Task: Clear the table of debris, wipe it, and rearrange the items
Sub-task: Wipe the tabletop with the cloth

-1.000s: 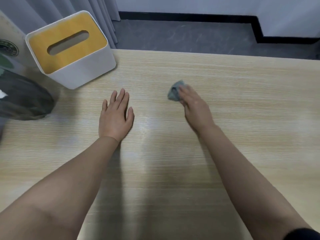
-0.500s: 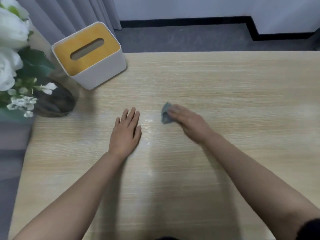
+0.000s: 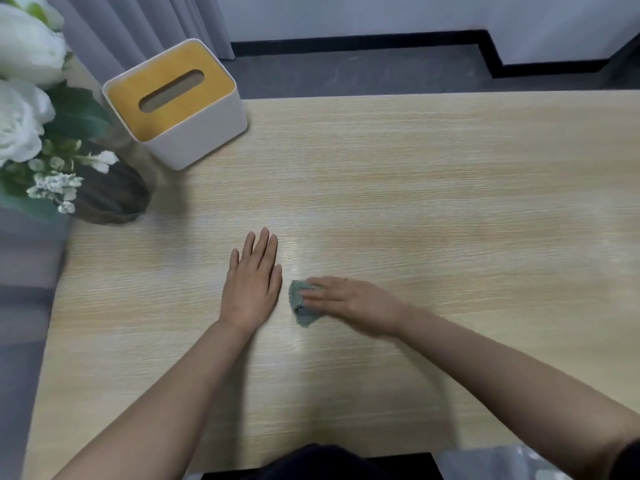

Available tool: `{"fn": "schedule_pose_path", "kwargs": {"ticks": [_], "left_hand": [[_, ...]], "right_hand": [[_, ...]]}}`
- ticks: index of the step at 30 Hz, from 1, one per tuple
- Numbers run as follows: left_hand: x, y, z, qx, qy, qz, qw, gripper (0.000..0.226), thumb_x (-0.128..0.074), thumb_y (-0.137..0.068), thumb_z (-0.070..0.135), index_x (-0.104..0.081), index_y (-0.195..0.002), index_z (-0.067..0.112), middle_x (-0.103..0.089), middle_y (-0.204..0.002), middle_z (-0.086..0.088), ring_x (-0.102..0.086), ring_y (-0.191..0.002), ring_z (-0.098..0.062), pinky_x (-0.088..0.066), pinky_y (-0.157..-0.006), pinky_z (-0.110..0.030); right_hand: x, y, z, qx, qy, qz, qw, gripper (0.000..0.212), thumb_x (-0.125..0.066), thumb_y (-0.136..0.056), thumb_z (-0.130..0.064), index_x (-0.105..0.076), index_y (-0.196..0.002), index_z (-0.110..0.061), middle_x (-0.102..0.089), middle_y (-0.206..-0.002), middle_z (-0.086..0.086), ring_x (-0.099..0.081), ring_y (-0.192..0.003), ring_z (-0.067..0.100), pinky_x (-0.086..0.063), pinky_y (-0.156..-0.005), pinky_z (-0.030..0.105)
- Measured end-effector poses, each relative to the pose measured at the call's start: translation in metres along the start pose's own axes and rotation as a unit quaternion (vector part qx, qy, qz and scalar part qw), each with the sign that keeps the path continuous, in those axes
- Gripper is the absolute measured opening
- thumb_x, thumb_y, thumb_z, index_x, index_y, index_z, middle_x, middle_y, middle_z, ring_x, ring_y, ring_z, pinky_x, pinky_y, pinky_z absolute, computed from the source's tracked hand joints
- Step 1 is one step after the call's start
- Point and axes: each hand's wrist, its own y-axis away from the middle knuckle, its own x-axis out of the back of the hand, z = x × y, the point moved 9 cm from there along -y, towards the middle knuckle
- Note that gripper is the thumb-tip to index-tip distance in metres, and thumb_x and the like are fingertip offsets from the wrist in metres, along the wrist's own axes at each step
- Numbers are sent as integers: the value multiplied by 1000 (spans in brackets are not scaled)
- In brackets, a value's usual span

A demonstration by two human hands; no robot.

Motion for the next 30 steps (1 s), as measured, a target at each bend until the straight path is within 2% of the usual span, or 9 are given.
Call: {"fn": "schedule_pose_path", "kwargs": {"ticks": [3,5,8,10,15,18,21,26,30], "left_hand": [[0,2,0,-4,5,-5,1000,69,-3,-89,45,-15,-150,14,-5,-157,2,4,-144,-16,-1,-116,-38],[0,5,0,-7,15,-1,1000,67,-4,-90,44,-16,-149,14,-6,-157,2,5,-144,-14,-2,-117,-38],[-1,11,-1,-6,14,1,1000,66,-5,-91,43,-17,-149,14,-8,-157,1,3,-144,-15,-3,-116,-39],[-2,15,0,-6,12,-1,1000,66,-6,-91,42,-18,-149,13,-8,-157,1,1,-144,-16,-4,-116,-40],[-8,34,-3,-14,3,-9,1000,65,-6,-92,43,-15,-149,15,0,-154,6,7,-142,-12,0,-115,-35],[-9,39,-5,-19,-3,-19,1000,66,-3,-91,45,-14,-149,16,3,-154,7,9,-141,-10,2,-114,-33],[-8,40,-5,-18,-2,-26,999,70,1,-88,47,-12,-150,17,6,-153,9,13,-140,-9,3,-114,-33],[-11,56,-3,-2,-7,-32,999,73,5,-85,47,-11,-150,19,4,-156,7,16,-138,-8,3,-115,-34],[-18,75,0,17,-6,-25,1000,72,4,-86,46,-12,-150,18,-1,-157,4,14,-139,-9,0,-115,-37]], "right_hand": [[41,2,75,-150,31,65,986,35,-36,-97,-49,-52,-127,-41,-46,-141,-13,-38,-134,11,-28,-113,42],[70,20,130,-324,-7,132,937,36,-42,-99,-24,-50,-134,-26,-43,-144,-2,-34,-137,18,-31,-111,44],[77,29,143,-410,-18,180,894,40,-44,-97,-9,-44,-137,-13,-39,-146,3,-28,-140,20,-24,-116,35],[62,26,115,-392,-20,191,900,41,-42,-99,-13,-42,-139,-18,-38,-147,1,-28,-139,18,-21,-115,30],[0,28,7,-206,-20,106,973,47,-55,-89,-3,-48,-135,-15,-47,-141,4,-40,-133,24,-36,-108,42],[-2,29,3,-121,2,40,992,44,-56,-90,-8,-50,-133,-17,-49,-139,1,-43,-131,25,-40,-105,39],[30,27,57,-229,4,62,971,41,-44,-96,-24,-44,-138,-23,-42,-143,-5,-35,-136,19,-33,-111,40],[48,32,86,-359,6,144,922,40,-47,-96,-8,-46,-136,-14,-41,-145,1,-31,-139,22,-34,-110,42],[13,32,23,-281,-12,158,946,36,-49,-93,-10,-56,-128,-12,-53,-135,8,-46,-127,32,-36,-106,49]]}}
